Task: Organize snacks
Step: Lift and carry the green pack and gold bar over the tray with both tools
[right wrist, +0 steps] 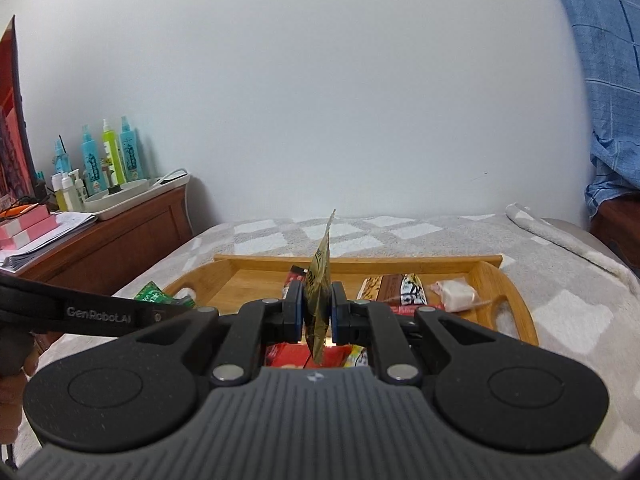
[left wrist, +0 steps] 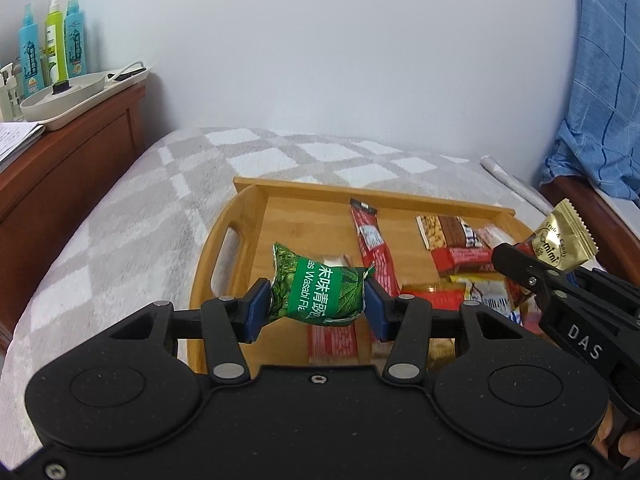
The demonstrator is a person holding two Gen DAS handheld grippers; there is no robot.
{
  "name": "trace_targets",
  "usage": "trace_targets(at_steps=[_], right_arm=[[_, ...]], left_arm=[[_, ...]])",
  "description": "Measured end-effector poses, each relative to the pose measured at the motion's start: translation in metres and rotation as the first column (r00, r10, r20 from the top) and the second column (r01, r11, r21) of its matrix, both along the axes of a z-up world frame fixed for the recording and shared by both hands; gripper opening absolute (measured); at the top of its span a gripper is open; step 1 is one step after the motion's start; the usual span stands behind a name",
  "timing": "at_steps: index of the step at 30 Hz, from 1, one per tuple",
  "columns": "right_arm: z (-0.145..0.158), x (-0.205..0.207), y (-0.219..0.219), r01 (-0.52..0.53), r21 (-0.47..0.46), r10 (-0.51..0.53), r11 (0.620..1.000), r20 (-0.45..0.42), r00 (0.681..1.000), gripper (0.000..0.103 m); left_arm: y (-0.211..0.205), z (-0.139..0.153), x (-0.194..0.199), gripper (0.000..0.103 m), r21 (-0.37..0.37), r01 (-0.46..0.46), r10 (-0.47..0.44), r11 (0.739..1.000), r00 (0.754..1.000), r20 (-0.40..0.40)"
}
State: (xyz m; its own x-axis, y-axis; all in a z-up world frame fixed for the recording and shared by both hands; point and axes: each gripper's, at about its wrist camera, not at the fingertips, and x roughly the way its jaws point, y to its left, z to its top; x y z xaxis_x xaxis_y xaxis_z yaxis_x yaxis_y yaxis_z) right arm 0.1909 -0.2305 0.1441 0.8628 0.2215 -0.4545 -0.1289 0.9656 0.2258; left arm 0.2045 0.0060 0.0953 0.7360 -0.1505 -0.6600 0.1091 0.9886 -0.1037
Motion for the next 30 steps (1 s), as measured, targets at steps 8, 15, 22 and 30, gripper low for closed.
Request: trace_targets(at_steps=[8, 15, 22, 30], right_arm=[[-0.010, 0.035, -0.007, -0.009, 0.029, 0.010, 1.000, -0.035, 0.999, 0.016], [-0.020, 0.068, -0.013, -0.015, 0.051, 0.019, 0.999, -0.089, 0.996, 0.016], [-0.030, 0.091, -0.014, -0.044, 0.116, 0.060, 0.992, -0.141, 0.988, 0.016], [-0.043, 0.102, -0.008, -0.079, 0.134, 0.104, 0.988, -0.196, 0.975, 0.016]], left_arm=[[-0.001, 0.003, 0.034, 0.047, -0.010, -0.012, 0.012, 1.000, 1.000, 0.011], [-0.001, -0.003, 0.074, 0.047, -0.035, -0.029, 0.028, 0.999, 1.000, -0.012], [-0.007, -0.017, 0.100, 0.047, -0.026, -0.024, 0.024, 0.999, 0.999, -0.035], [-0.014, -0.038, 0.115, 0.047, -0.007, -0.032, 0.031, 0.999, 0.997, -0.065]])
